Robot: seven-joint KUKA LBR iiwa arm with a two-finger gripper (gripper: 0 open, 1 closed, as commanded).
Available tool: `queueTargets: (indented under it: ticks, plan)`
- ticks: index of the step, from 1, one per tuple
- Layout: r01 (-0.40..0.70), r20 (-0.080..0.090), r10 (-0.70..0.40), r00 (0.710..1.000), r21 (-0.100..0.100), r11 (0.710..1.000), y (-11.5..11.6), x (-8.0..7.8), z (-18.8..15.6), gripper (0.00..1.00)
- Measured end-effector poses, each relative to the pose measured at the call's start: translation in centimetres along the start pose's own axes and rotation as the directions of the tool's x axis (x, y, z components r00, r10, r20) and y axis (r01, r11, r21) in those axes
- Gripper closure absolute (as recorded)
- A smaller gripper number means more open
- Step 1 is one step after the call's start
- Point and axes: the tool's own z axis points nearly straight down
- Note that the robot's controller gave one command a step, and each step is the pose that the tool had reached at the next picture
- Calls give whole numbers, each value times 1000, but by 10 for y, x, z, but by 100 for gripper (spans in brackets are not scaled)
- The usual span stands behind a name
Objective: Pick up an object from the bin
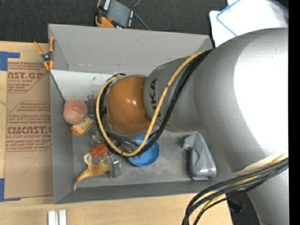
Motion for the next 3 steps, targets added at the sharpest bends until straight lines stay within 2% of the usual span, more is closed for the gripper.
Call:
queueTargets:
  ticks: [1, 2, 3]
  plan:
    - [303, 9, -303, 953, -3, 953, 24, 4, -23, 100]
    - [303, 9, -303, 953, -4, 953, 24, 4, -23, 100]
    - [305, 7, -305, 952, -5, 952, 14, -11, -127, 100]
